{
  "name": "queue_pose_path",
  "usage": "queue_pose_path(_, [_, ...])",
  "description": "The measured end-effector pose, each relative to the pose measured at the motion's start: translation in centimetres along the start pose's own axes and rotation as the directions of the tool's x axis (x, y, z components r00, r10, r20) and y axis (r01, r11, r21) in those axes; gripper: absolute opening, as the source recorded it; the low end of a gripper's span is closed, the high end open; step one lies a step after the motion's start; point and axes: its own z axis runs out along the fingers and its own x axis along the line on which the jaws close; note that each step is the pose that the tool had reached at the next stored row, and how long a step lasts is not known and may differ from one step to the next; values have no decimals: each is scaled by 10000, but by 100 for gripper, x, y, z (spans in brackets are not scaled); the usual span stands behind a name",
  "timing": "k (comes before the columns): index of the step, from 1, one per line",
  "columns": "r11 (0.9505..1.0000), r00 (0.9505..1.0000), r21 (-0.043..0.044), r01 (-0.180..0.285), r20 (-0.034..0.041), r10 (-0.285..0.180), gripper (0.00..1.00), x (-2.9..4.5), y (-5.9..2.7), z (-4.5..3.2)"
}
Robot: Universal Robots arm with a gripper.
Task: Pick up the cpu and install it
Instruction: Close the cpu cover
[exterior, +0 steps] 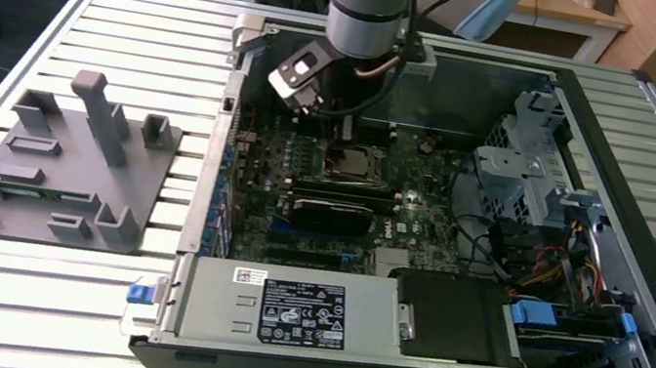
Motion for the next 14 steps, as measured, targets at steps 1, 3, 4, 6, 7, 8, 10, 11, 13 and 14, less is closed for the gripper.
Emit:
queue_pose_path(1, [10000, 10000, 4, 1, -1, -1, 11, 0, 0, 8])
queue_pose_path(3, [10000, 10000, 18, 0, -1, 0, 11, 1, -2, 22])
queue_pose_path(4, [10000, 10000, 26, 0, -1, 0, 11, 1, -2, 30])
queue_pose_path(6, [10000, 10000, 41, 2, -2, -2, 11, 2, -2, 43])
queue_pose_path(7, [10000, 10000, 47, 1, -2, -1, 11, 2, -3, 48])
queue_pose_path(8, [10000, 10000, 54, 1, -2, -1, 11, 2, -3, 54])
queue_pose_path(10, [10000, 10000, 67, 3, -3, -3, 11, 3, -4, 65])
queue_pose_path(11, [10000, 10000, 74, 3, -3, -3, 11, 3, -5, 70])
queue_pose_path(13, [10000, 10000, 89, 3, -1, -3, 11, 3, -6, 80])
queue_pose_path(14, [10000, 10000, 97, 4, 1, -4, 11, 2, -7, 84])
